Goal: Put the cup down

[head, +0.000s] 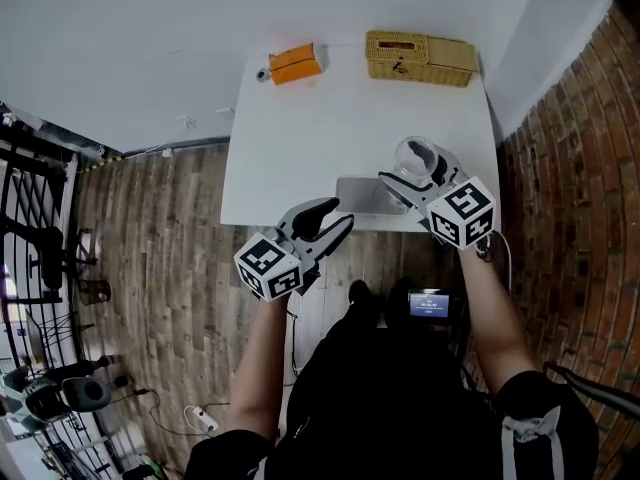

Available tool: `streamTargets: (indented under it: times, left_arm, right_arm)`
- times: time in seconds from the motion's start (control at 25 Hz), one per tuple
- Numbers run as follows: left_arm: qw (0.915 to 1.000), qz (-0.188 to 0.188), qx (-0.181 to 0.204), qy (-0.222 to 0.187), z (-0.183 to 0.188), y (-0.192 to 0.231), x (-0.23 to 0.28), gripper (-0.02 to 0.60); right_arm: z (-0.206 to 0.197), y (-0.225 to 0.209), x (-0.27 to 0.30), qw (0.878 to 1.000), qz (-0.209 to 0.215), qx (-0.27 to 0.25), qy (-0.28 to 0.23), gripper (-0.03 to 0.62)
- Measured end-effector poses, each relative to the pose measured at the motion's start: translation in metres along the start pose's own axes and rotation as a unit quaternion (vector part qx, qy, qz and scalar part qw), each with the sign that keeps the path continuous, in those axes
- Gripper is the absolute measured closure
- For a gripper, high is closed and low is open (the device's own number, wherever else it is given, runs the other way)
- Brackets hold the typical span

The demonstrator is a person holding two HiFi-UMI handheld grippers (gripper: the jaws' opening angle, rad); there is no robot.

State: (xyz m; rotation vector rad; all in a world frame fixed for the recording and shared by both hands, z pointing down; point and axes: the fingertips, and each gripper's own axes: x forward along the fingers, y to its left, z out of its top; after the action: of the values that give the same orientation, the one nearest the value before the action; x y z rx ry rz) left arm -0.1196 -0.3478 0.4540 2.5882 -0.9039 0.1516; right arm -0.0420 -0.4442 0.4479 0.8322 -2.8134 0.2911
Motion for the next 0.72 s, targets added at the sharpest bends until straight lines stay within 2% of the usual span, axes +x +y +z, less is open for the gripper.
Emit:
streamTargets:
  times: [0.32,0.72]
  left_arm:
    - [0.9984,0.037,-0.042,0.012,-0.026,0.008,-0.017,0.41]
    - [0.9971,0.049,-0.054,0.021,-0.039,0.005,-0.021,0.41]
  right_arm:
    - [-0.038,0.009,0.04,0.998,0.042,-0.026,0.025,0.24]
    - [-0.069,0.028,0.046,0.995,0.059,-0.079,0.021,0.24]
